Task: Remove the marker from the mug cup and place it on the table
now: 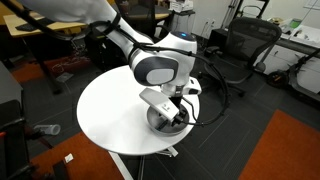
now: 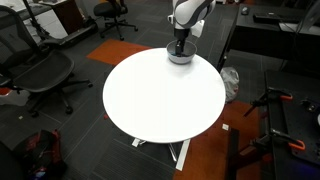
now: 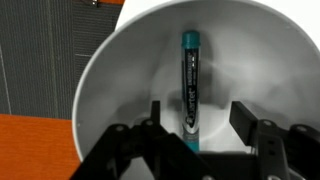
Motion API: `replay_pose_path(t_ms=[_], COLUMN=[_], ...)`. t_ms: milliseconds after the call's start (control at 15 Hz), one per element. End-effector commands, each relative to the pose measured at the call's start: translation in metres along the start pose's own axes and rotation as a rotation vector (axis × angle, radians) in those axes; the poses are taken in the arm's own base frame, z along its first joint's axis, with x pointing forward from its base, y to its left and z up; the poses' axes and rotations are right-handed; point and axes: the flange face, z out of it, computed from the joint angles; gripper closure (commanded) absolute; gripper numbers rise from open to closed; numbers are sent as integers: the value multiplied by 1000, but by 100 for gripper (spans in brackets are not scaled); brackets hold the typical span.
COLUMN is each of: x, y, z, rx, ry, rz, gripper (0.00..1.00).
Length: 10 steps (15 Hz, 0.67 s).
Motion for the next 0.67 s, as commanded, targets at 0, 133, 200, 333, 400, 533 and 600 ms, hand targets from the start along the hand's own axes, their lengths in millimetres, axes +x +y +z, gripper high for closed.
replay_pose_path(t_ms=[0,133,200,333,400,533,600], x=[8,8,9,10,10,8,6], y=[3,3,4,4,4,1,0], z=[0,0,-1,-1,-1,-5,-8], rx=[3,2,2,1,1,-1,-5], ry=[-20,-20,-20,-21,-23,-35,-38], rz=[4,4,4,4,4,6,10], gripper=[58,71,80,95,99,95,95])
